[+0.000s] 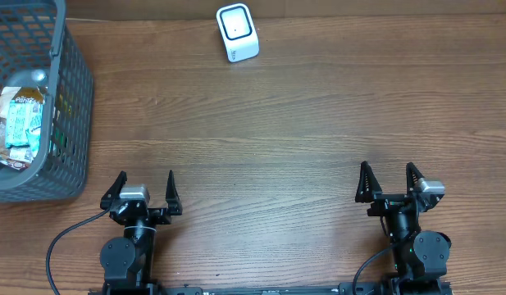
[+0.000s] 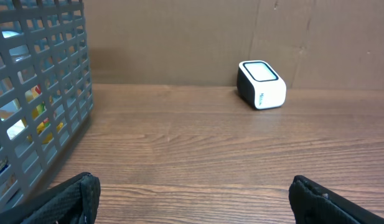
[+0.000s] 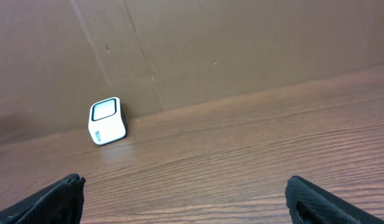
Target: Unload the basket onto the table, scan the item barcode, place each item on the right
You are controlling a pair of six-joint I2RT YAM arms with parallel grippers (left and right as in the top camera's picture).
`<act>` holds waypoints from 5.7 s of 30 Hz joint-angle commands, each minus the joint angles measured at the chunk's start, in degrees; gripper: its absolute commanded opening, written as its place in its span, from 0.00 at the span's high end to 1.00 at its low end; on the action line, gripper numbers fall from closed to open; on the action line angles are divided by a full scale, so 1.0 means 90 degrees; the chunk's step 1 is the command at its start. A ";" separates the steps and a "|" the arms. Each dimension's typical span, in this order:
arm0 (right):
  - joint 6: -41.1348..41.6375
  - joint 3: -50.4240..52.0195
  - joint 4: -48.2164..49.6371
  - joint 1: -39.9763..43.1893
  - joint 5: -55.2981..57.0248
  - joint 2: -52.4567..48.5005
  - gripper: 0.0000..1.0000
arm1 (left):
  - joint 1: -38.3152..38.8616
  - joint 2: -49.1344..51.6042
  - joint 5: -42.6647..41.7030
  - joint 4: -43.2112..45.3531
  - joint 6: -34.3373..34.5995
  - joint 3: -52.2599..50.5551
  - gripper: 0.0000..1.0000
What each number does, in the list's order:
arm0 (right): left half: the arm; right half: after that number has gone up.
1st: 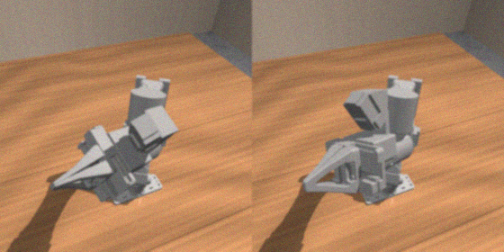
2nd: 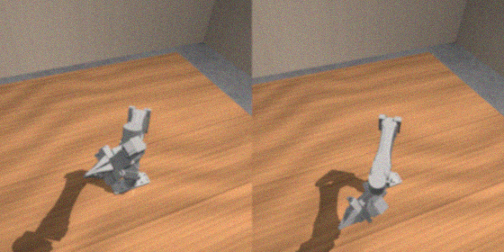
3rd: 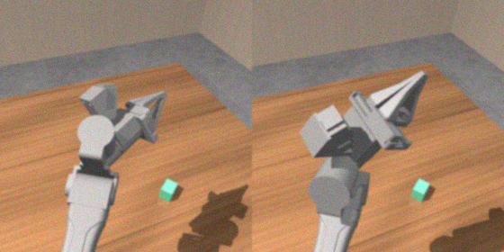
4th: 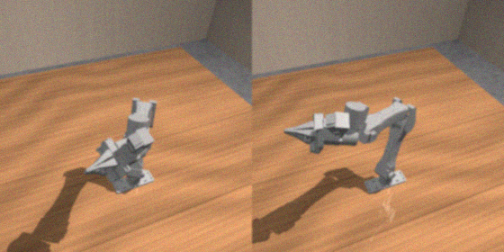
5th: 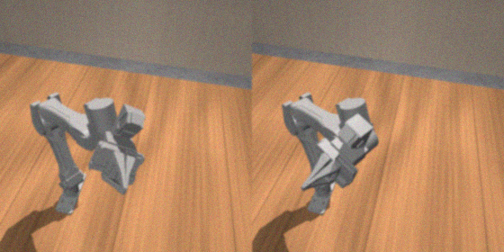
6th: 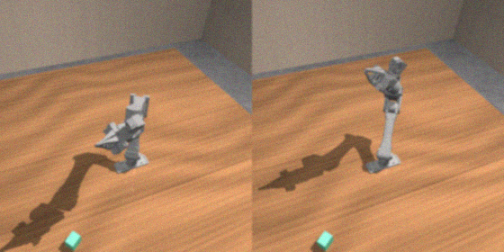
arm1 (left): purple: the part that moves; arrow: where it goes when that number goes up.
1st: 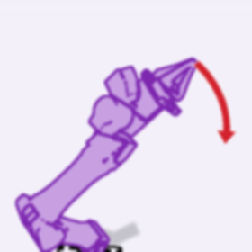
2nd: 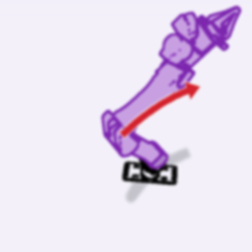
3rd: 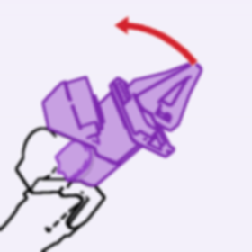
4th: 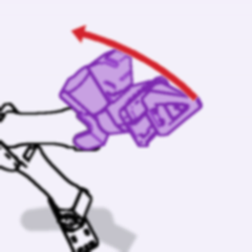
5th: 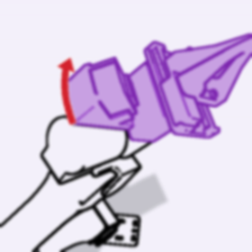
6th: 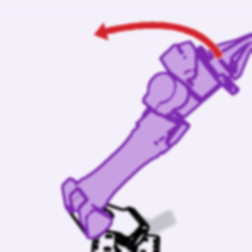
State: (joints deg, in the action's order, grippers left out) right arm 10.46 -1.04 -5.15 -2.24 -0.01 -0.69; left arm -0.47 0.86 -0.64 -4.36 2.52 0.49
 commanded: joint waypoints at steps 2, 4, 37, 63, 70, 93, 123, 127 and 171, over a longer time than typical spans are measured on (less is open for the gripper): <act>-0.0027 0.0063 0.0036 0.0024 -0.0015 0.0058 0.00 | -0.0027 -0.0068 -0.0046 -0.0007 -0.0138 -0.0024 0.01; -0.0027 0.0063 0.0036 0.0024 -0.0015 0.0058 0.00 | -0.0027 -0.0068 -0.0046 -0.0005 -0.0138 -0.0024 0.00; -0.0029 0.0063 0.0036 0.0024 -0.0015 0.0058 0.00 | -0.0027 0.0653 -0.1134 0.1542 -0.0143 0.3310 0.00; -0.0027 0.0063 0.0036 0.0024 -0.0015 0.0058 0.00 | -0.0027 1.0465 -0.0425 -0.7269 -0.1234 1.6388 0.00; -0.0027 0.0063 0.0036 0.0024 -0.0015 0.0058 0.00 | -0.0078 1.1358 0.0469 -0.7349 -0.1236 1.6381 0.01; -0.0027 0.0063 0.0036 0.0024 -0.0015 0.0058 0.00 | -0.3660 1.2806 -0.0942 -0.8165 -0.0782 1.6368 0.00; -0.0027 0.0063 0.0036 0.0024 -0.0015 0.0058 0.00 | -0.3840 1.4933 -0.2625 -0.7992 -0.2596 1.6325 0.00; -0.0027 0.0063 0.0036 0.0024 -0.0015 0.0058 0.00 | -0.3762 1.5004 -0.2594 -0.8014 -0.2599 1.6298 0.00; -0.0027 0.0063 0.0036 0.0024 -0.0015 0.0058 0.00 | -0.3606 1.5790 -0.2463 -0.8148 -0.2540 1.6276 0.00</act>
State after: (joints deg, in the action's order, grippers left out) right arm 10.46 -1.04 -5.19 -2.24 -0.01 -0.62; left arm -33.34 142.32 -22.06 -78.00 -19.86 146.63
